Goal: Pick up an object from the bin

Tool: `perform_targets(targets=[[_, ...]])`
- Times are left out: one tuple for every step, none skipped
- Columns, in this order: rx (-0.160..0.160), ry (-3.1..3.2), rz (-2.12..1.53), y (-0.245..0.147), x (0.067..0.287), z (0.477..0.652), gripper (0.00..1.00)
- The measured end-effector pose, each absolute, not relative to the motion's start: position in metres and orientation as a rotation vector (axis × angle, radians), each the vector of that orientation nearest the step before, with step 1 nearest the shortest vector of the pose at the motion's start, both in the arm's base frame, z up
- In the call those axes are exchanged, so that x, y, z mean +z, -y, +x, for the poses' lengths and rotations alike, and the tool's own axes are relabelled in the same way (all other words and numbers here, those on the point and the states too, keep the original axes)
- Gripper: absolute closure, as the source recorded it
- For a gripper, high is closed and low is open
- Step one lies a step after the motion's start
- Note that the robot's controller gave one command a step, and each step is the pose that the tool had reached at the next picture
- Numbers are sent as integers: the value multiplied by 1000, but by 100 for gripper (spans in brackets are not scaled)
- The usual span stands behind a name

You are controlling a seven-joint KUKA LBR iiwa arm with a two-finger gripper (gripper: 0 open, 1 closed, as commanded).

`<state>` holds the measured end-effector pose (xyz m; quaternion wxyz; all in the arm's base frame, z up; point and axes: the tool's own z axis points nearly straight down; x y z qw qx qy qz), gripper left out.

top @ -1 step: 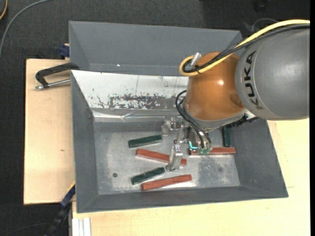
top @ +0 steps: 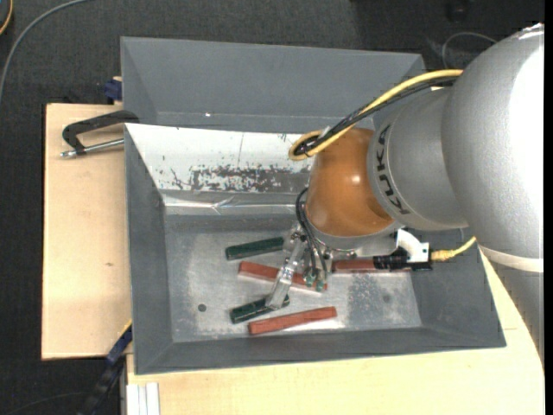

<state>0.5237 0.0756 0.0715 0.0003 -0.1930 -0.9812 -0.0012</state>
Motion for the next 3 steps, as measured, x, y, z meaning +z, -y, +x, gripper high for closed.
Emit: perform_targets(targets=[[-5,3085,-608,-76,72,524,100],[-7,3091,-614,-73,135,532,100],[-9,3097,-602,-82,241,546,100]])
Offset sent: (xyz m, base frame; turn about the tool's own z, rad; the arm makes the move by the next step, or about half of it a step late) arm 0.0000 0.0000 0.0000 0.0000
